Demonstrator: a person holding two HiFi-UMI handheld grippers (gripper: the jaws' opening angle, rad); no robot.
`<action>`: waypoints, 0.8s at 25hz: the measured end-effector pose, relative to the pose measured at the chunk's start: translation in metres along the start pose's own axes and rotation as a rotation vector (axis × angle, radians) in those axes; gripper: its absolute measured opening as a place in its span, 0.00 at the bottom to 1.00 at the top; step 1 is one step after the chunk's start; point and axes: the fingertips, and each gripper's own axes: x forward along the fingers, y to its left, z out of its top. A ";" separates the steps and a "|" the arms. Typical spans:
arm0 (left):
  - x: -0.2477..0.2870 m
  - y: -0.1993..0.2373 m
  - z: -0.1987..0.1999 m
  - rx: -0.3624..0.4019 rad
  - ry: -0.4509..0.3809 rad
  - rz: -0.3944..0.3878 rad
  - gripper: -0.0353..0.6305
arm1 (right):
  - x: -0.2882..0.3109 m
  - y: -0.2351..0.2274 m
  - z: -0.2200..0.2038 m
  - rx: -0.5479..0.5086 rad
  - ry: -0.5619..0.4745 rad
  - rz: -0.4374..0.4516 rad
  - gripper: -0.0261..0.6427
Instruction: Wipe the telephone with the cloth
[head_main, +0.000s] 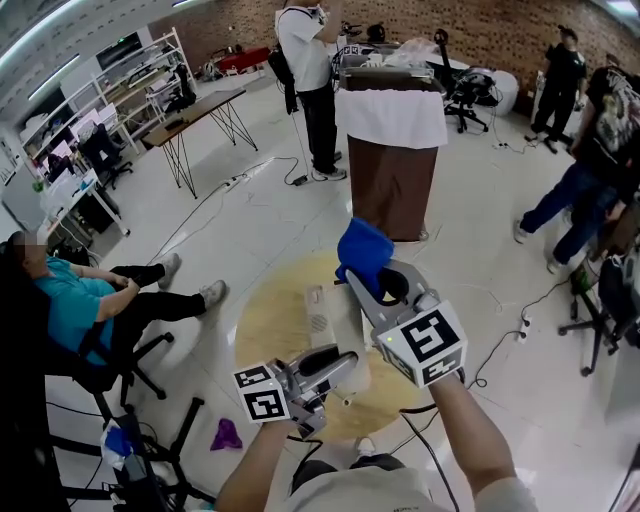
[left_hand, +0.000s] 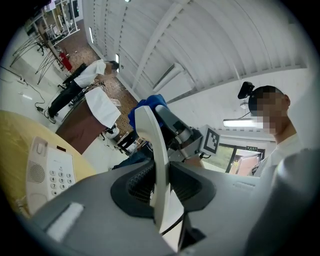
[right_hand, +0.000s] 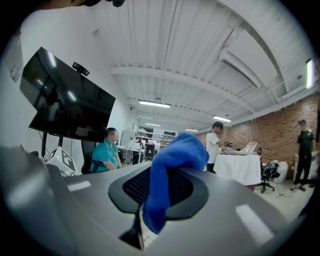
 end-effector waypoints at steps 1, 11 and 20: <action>0.001 0.000 -0.002 0.001 0.006 0.001 0.18 | 0.001 0.001 0.002 -0.003 -0.001 0.002 0.13; 0.007 0.005 -0.016 0.040 0.068 0.045 0.18 | 0.007 0.021 0.013 -0.047 -0.017 0.052 0.13; 0.012 0.017 -0.023 0.053 0.106 0.082 0.18 | 0.015 0.046 0.017 -0.047 -0.010 0.126 0.14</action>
